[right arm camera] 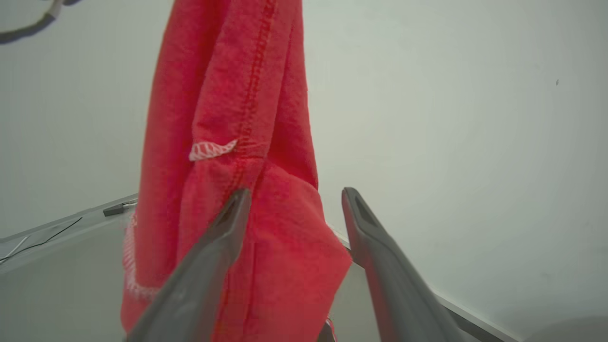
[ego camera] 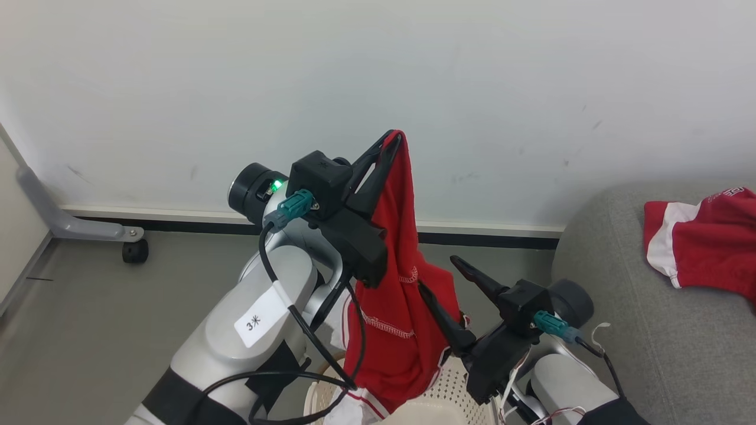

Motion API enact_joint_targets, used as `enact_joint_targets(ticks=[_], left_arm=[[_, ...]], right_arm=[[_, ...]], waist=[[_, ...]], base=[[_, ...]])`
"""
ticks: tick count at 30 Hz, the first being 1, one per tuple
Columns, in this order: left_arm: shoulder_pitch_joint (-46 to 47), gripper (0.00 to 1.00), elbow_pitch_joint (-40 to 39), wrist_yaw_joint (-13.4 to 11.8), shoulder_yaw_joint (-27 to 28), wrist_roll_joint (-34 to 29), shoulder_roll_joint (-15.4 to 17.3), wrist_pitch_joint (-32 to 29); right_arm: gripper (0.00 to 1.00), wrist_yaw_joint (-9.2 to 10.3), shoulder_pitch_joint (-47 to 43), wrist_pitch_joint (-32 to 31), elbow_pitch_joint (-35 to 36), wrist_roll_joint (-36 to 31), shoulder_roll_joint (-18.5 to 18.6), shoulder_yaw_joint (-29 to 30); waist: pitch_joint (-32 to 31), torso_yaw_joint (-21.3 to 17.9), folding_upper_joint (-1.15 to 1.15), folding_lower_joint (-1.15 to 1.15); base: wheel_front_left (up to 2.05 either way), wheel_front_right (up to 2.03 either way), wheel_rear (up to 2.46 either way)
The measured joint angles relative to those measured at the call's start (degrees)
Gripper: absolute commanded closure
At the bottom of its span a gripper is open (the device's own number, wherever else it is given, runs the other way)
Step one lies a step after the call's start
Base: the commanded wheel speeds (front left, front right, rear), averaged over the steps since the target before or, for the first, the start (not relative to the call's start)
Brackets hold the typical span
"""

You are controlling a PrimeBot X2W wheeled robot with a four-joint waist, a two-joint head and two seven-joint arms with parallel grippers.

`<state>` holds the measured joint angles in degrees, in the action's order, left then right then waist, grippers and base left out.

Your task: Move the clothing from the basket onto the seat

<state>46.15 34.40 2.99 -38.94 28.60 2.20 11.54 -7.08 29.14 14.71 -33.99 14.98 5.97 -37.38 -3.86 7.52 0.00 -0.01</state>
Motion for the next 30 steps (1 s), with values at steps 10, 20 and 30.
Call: enact_joint_targets(ticks=[10, 20, 30], left_arm=[[-0.86, 1.0, -2.24, -1.07, -0.27, 0.09, 0.0, -1.03], [-0.86, 1.0, -4.22, -2.03, -0.56, 0.11, 0.01, -2.24], [-0.81, 1.0, -7.28, -2.07, -2.65, 0.68, 0.02, -2.97]], right_arm=[[0.0, 0.0, -1.61, 0.0, 2.13, 3.16, 0.47, -3.57], [0.0, 0.0, -1.38, 0.0, -0.81, 4.3, 0.78, -5.37], [0.0, -0.01, 2.66, -0.01, -8.9, 5.76, 0.6, -5.01]], waist=[[-0.53, 0.2, 0.01, 0.0], [-0.04, 0.03, 0.01, 0.0], [0.92, 1.54, 0.01, 0.01]], base=[[0.0, 0.0, 0.0], [0.0, 0.0, 0.0], [0.0, 0.0, 0.0]])
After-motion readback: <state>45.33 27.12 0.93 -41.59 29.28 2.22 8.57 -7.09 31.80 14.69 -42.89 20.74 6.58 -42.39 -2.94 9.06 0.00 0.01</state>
